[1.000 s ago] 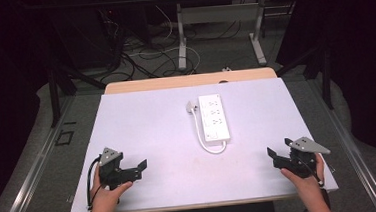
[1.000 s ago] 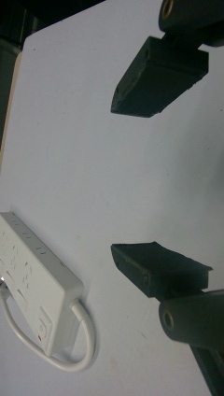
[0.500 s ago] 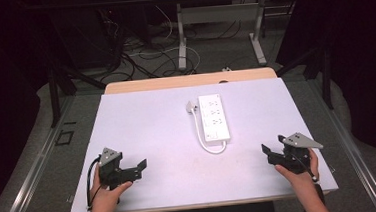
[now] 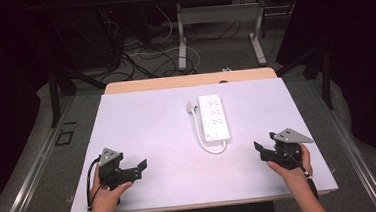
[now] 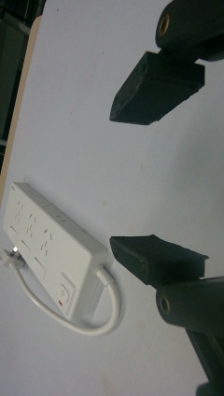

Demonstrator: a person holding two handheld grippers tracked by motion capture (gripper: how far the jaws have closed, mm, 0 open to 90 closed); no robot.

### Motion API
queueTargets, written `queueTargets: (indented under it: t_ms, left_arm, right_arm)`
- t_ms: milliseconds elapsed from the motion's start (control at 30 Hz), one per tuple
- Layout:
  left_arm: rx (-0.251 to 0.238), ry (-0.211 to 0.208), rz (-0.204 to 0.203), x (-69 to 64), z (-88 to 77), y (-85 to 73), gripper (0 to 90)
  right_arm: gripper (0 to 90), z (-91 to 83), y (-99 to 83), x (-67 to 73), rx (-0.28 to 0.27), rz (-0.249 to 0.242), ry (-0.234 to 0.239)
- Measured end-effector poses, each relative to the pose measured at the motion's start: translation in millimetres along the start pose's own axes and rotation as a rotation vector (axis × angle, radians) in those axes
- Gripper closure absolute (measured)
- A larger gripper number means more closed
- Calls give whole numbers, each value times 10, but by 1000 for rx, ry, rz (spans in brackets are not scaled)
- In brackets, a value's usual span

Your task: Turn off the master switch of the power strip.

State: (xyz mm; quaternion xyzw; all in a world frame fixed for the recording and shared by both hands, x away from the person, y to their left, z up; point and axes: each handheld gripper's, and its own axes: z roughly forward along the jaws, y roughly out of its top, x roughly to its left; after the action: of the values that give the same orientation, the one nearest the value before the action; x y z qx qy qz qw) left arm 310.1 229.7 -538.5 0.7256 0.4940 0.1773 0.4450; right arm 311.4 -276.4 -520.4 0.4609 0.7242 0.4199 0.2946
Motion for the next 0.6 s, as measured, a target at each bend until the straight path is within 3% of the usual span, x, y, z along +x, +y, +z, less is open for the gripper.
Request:
queueTargets:
  t_ms: [267,600]
  left_arm:
    - [-7,1,3,-11,3,-5,10]
    - [-6,-2,5,-12,6,-8,10]
  right_arm:
    - [330,69,140,47,-6,-37,22]
    - [330,193,401,214,6,-101,66]
